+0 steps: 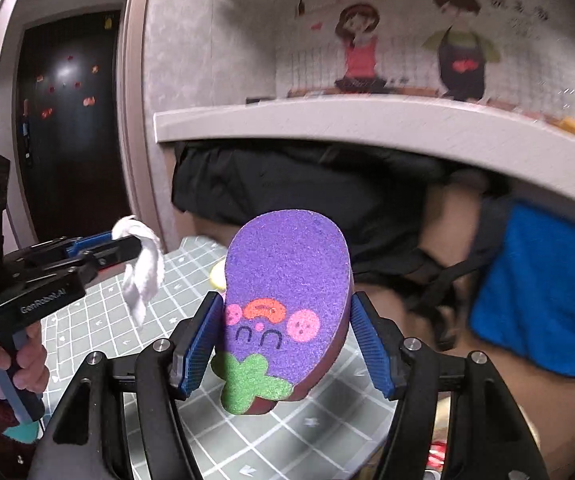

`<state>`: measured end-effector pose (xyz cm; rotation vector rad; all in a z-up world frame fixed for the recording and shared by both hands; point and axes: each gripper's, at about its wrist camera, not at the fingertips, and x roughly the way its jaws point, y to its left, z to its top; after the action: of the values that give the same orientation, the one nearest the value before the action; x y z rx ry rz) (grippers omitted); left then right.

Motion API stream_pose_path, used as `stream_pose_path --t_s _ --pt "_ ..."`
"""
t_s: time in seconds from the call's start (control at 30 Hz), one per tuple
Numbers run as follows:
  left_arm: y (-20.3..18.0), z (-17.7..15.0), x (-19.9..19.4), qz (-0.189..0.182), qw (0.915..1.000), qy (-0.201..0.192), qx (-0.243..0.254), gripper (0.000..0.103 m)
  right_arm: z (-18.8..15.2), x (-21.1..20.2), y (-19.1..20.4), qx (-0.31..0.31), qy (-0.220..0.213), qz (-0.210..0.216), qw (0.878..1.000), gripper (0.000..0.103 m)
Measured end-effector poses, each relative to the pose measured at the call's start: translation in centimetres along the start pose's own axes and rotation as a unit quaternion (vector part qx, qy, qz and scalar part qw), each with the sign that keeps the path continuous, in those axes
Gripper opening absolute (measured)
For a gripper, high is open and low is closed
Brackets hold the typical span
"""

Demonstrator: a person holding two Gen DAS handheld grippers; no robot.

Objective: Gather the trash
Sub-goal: 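Carry the tissue and sponge to the trash bag and release both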

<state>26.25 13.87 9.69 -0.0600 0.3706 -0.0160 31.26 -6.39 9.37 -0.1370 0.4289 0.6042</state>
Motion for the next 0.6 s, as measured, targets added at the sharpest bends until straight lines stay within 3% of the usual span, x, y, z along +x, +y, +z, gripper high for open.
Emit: stream_pose_path --t_s 0.23,0.6 --pt "-5.8 0.8 0.6 -0.044 0.9989 -0.012 0.013 0.024 -0.8 -5.0 -4.2 0.009 -0.033 -0.048 0.998 0.062" --pt "-14.2 -1.0 2.8 -0.118 0.9923 0.017 0.034 0.024 -3.9 -9.6 -10.5 0.054 -0.037 -0.102 0.993 0.062"
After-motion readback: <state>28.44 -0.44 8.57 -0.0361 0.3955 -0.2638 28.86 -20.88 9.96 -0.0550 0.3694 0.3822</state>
